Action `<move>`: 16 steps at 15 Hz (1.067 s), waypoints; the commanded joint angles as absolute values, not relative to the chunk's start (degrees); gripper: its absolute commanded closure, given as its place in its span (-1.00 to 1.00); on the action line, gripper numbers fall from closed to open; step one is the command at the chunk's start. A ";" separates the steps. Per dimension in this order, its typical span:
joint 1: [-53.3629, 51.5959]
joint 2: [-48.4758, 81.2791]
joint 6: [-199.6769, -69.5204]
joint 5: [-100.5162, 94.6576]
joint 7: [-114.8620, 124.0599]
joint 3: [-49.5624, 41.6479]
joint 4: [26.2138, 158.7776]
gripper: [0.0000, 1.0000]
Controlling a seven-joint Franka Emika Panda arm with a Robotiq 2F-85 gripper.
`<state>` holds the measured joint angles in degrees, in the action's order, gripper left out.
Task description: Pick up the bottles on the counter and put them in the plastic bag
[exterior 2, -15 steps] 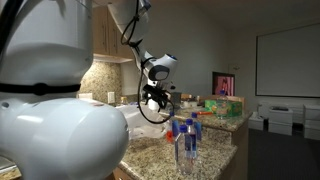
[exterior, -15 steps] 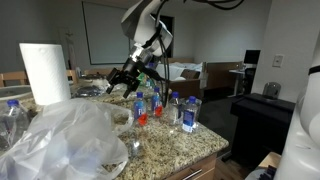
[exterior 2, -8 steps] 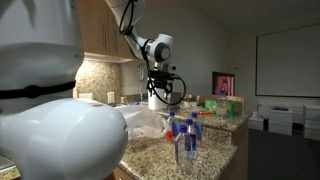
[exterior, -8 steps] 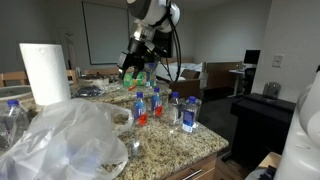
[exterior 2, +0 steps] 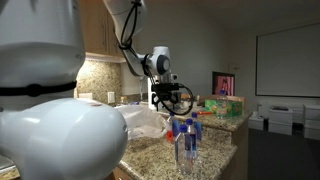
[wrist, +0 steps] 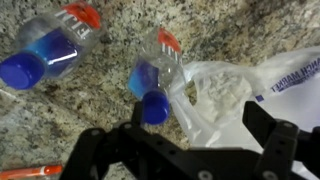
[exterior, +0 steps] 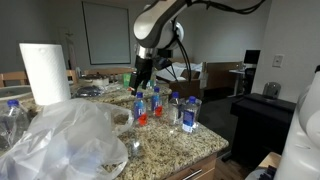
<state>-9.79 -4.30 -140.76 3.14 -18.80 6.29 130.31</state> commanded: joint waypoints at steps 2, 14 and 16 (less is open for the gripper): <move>-8.46 -1.78 -147.14 -2.31 -14.87 6.24 134.17 -1.00; -8.20 3.73 -150.15 -4.03 -12.93 6.21 129.03 -1.00; -8.30 4.33 -149.31 -4.74 -12.70 6.28 127.03 -0.46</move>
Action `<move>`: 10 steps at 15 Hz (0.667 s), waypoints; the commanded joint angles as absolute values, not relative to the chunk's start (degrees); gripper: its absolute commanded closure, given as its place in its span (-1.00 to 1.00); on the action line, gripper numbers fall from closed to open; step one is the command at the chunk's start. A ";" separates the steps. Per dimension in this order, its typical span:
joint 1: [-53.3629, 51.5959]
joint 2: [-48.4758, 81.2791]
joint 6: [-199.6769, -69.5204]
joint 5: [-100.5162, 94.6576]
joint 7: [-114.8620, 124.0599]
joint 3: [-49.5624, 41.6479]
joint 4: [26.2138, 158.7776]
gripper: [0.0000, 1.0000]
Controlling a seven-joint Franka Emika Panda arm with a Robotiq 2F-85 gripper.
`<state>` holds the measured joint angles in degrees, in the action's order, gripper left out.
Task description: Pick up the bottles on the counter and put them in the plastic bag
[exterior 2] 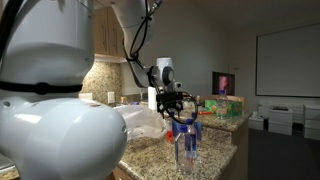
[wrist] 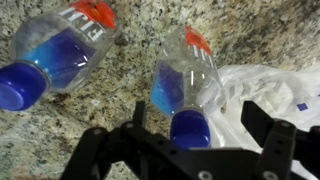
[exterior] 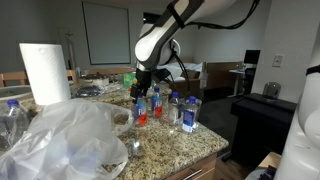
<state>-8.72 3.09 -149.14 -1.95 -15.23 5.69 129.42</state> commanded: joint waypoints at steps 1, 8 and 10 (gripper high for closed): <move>-8.30 4.73 -149.31 -5.13 -12.65 6.28 126.32 -0.33; -8.04 4.94 -146.72 -8.81 -10.67 5.69 123.93 0.59; -7.88 4.79 -145.80 -7.88 -11.50 5.67 123.89 0.86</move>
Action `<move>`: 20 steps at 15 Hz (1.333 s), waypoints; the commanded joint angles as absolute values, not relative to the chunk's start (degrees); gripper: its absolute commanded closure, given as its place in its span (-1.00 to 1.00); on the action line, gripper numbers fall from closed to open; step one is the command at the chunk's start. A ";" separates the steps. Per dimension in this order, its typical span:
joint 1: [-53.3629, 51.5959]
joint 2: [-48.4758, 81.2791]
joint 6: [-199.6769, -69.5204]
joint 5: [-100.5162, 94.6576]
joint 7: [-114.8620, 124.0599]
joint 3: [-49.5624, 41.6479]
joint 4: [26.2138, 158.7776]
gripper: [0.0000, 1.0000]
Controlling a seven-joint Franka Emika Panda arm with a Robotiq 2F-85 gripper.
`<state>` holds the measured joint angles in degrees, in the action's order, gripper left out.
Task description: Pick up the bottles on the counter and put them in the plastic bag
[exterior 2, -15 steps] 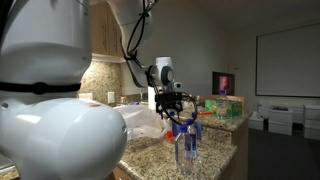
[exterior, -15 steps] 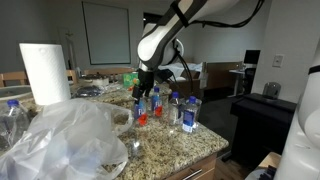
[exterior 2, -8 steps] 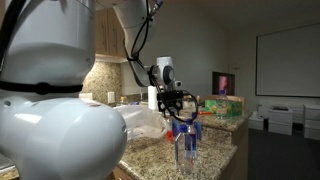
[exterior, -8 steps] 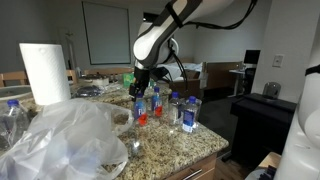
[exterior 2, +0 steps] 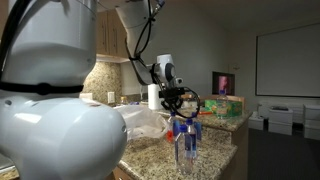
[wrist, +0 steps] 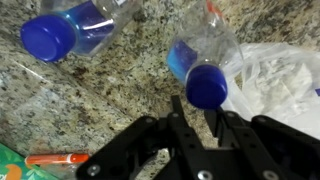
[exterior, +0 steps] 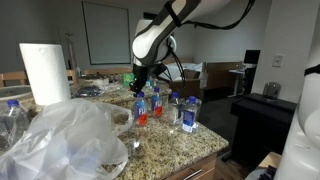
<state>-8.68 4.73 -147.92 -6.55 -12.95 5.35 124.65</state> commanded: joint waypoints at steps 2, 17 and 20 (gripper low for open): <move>-7.72 4.61 -145.59 -6.67 -12.14 5.71 123.94 0.08; -7.41 5.42 -139.89 -1.24 -14.18 6.24 123.41 -0.50; -7.36 5.65 -140.35 0.43 -14.43 6.34 123.52 -0.18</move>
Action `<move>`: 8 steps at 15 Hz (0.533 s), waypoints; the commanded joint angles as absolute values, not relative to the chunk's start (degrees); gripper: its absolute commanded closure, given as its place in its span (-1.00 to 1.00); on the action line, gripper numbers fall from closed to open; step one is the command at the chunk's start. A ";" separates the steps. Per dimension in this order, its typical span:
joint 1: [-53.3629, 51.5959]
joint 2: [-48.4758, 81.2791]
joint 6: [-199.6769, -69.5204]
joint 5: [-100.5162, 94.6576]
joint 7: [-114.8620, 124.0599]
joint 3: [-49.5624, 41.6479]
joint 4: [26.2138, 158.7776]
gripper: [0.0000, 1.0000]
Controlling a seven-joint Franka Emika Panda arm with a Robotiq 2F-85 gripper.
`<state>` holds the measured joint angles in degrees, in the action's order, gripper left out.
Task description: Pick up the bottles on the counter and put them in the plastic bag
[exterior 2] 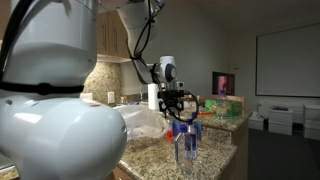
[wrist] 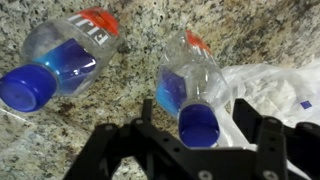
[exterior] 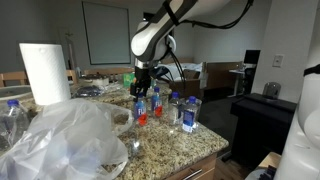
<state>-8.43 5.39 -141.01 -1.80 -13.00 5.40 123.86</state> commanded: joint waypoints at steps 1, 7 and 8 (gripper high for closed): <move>-7.35 5.67 -140.49 0.75 -14.43 6.37 123.53 -0.03; -7.44 5.07 -140.65 0.57 -14.02 6.28 122.68 0.66; -7.46 5.01 -140.47 0.45 -13.99 6.27 122.40 0.80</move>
